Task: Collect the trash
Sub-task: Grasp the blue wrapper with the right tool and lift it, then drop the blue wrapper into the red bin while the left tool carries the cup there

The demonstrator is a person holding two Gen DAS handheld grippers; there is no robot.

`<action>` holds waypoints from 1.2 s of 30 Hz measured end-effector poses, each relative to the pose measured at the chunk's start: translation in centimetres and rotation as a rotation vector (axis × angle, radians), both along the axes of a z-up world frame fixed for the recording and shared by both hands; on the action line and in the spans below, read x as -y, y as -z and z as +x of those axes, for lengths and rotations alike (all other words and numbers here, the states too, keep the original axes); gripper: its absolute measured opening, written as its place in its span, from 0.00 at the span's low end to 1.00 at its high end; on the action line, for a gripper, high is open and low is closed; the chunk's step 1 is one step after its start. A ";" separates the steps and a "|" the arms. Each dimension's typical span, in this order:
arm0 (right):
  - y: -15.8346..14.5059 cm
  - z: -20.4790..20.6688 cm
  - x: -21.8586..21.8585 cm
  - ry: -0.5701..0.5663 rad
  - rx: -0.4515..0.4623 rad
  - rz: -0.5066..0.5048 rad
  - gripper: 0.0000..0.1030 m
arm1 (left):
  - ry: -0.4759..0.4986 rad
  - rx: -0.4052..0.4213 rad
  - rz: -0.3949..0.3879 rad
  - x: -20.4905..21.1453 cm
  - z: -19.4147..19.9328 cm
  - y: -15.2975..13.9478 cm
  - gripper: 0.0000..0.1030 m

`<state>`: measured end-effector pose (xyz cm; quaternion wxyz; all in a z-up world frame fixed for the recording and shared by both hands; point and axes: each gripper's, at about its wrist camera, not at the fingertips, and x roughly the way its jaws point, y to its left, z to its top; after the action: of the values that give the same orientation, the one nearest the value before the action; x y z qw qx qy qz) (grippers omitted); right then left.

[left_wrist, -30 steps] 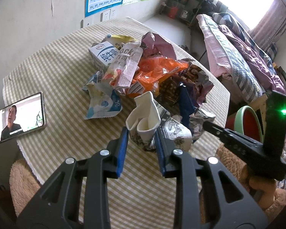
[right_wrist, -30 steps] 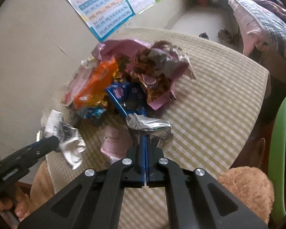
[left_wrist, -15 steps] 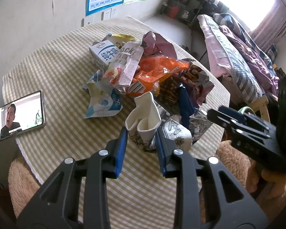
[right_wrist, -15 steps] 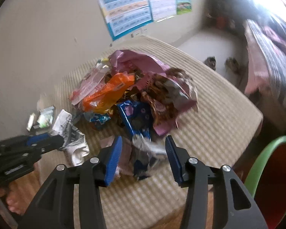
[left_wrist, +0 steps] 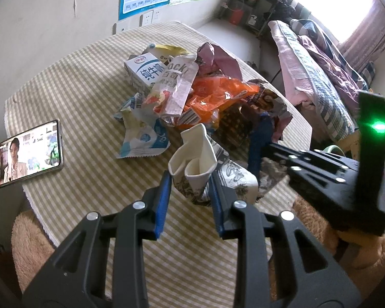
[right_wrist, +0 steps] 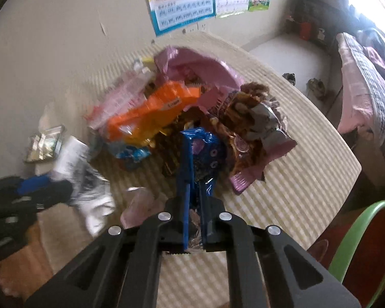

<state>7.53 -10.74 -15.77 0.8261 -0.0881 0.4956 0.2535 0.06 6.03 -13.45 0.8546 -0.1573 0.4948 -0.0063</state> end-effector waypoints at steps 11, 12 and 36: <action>-5.4 -2.6 6.5 0.166 0.064 0.180 0.06 | 0.056 0.031 0.009 2.3 0.5 -1.4 0.27; -5.7 -2.8 7.6 0.196 0.070 0.195 0.06 | 0.074 0.037 0.009 2.9 0.7 -1.7 0.27; -4.2 -9.4 30.6 0.870 0.105 0.167 0.39 | 0.647 0.151 -0.050 27.8 4.1 -4.5 0.27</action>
<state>-1.92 -41.32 -11.60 0.8842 0.1830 0.4216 -0.0832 4.11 -21.78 -8.92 0.8384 -0.0119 0.4539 -0.3014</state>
